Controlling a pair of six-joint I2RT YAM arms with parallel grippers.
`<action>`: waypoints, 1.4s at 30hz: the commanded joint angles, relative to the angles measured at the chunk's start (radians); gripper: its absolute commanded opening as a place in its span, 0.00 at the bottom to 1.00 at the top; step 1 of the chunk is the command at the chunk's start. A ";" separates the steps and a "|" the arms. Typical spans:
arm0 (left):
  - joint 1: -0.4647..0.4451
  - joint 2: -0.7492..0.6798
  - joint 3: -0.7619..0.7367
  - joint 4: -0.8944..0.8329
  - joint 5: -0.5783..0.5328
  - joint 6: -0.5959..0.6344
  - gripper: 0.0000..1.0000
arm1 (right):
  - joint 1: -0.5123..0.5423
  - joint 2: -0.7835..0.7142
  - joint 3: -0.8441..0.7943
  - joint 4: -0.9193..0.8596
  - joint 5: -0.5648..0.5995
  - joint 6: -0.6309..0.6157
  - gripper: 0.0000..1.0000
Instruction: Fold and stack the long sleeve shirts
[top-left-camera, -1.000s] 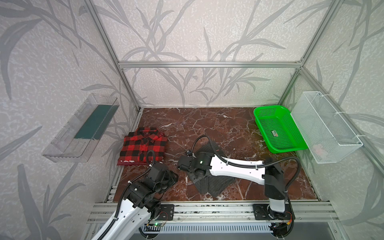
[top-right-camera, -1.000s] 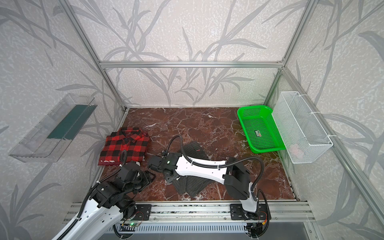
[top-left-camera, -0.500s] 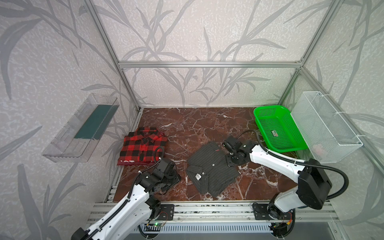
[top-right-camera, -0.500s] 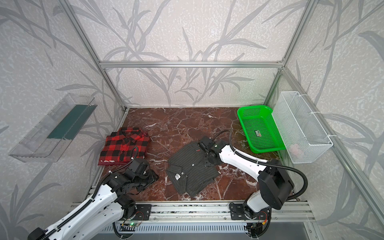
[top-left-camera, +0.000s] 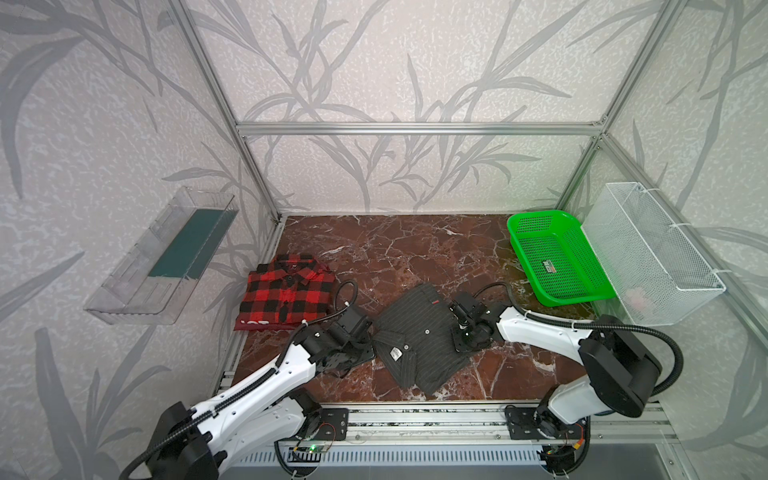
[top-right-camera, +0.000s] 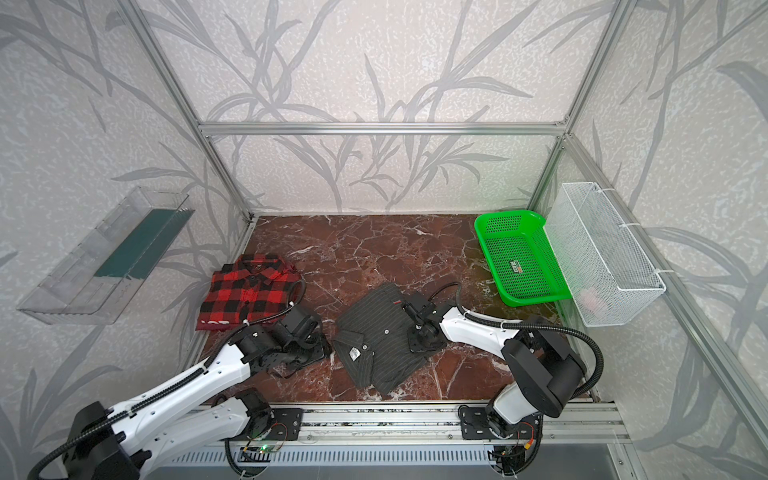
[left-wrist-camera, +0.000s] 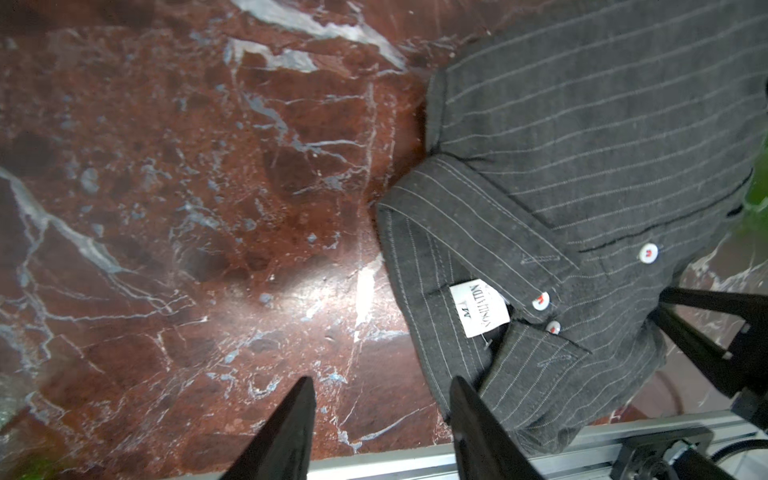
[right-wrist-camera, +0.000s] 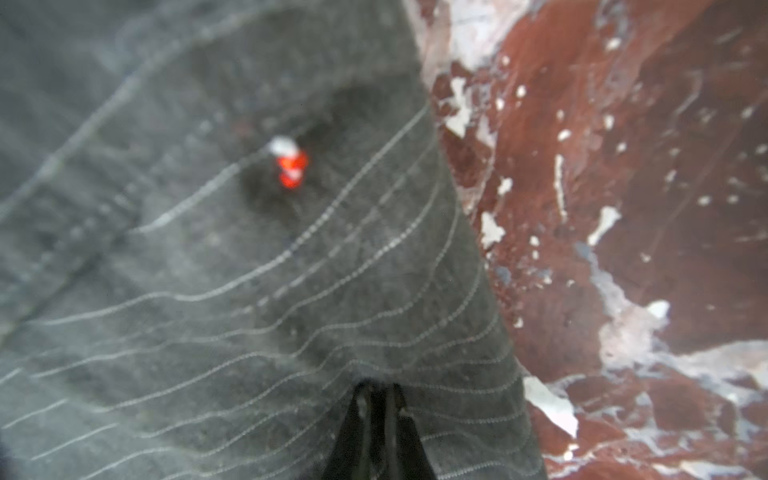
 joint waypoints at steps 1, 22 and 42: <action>-0.038 0.031 0.043 -0.002 -0.066 0.045 0.57 | 0.005 -0.015 -0.076 0.028 -0.032 0.071 0.11; -0.023 0.819 0.505 0.099 -0.032 0.190 0.58 | 0.251 -0.248 -0.256 0.192 -0.045 0.381 0.17; -0.021 1.149 1.219 -0.051 0.047 0.434 0.60 | 0.489 0.020 -0.071 0.495 0.021 0.446 0.23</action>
